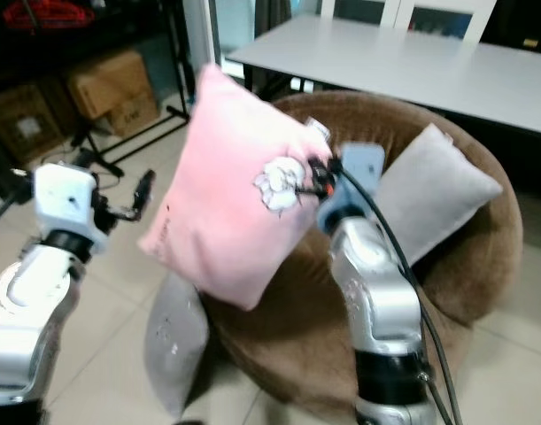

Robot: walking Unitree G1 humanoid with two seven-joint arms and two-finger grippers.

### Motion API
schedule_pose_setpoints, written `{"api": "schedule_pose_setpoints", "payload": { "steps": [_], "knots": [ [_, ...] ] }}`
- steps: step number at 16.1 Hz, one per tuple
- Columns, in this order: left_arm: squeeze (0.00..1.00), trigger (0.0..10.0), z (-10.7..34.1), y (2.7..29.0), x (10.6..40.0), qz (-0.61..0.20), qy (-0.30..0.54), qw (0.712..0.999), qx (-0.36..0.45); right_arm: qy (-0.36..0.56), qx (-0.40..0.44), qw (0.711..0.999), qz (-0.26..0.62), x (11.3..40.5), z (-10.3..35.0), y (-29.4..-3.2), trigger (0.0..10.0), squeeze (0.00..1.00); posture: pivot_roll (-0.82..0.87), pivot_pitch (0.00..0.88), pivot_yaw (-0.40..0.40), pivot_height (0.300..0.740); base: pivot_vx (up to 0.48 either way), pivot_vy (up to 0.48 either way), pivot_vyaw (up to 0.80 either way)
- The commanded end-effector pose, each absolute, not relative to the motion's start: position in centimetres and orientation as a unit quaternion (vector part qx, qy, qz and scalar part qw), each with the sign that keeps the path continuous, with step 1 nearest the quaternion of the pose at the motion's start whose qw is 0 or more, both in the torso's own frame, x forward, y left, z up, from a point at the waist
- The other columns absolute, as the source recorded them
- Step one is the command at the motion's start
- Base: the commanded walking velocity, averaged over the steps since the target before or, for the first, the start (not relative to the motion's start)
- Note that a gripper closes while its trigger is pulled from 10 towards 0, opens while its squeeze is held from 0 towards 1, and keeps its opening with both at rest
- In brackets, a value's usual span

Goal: Move the pillow to the sofa from floor

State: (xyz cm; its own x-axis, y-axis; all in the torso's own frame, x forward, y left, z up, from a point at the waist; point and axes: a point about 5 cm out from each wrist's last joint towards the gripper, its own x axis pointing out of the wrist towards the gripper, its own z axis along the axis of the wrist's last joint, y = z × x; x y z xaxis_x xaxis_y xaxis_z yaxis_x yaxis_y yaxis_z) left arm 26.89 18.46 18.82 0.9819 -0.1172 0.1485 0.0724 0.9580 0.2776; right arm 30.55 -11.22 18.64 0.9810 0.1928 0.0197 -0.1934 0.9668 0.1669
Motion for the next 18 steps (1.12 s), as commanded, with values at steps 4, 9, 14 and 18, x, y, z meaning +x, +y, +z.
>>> {"api": "schedule_pose_setpoints", "payload": {
  "steps": [4, 9, 14, 18],
  "knots": [
    [0.0, 10.0, 19.1, 18.0, 27.0, -0.057, -0.089, 0.986, 0.131, -0.02, 0.078, 0.992, 0.095, 30.5, 19.3, -11.8, 10.0, 0.0, -0.09, 0.0, 0.043, 0.74, 0.306, 0.0, -0.6],
    [0.0, 10.0, 19.1, 18.0, 26.9, -0.057, -0.089, 0.985, 0.133, -0.018, 0.076, 0.99, 0.115, 30.5, 19.2, -11.2, 10.0, 0.0, -0.09, 0.0, 0.041, 0.74, 0.306, 0.0, 0.0],
    [0.0, 10.0, 18.9, 18.1, 26.6, -0.055, -0.088, 0.985, 0.138, -0.017, 0.074, 0.983, 0.168, 30.1, 19.2, -9.9, 10.0, 0.0, -0.08, 0.0, 0.027, 0.74, 0.283, 0.0, 0.0],
    [0.0, 10.0, 18.9, 18.2, 26.2, -0.045, -0.092, 0.987, 0.125, -0.019, 0.085, 0.976, 0.2, 29.8, 19.5, -9.2, 10.0, 0.0, -0.07, 0.0, 0.02, 0.74, 0.0, 0.0, 0.0]
  ]
}}
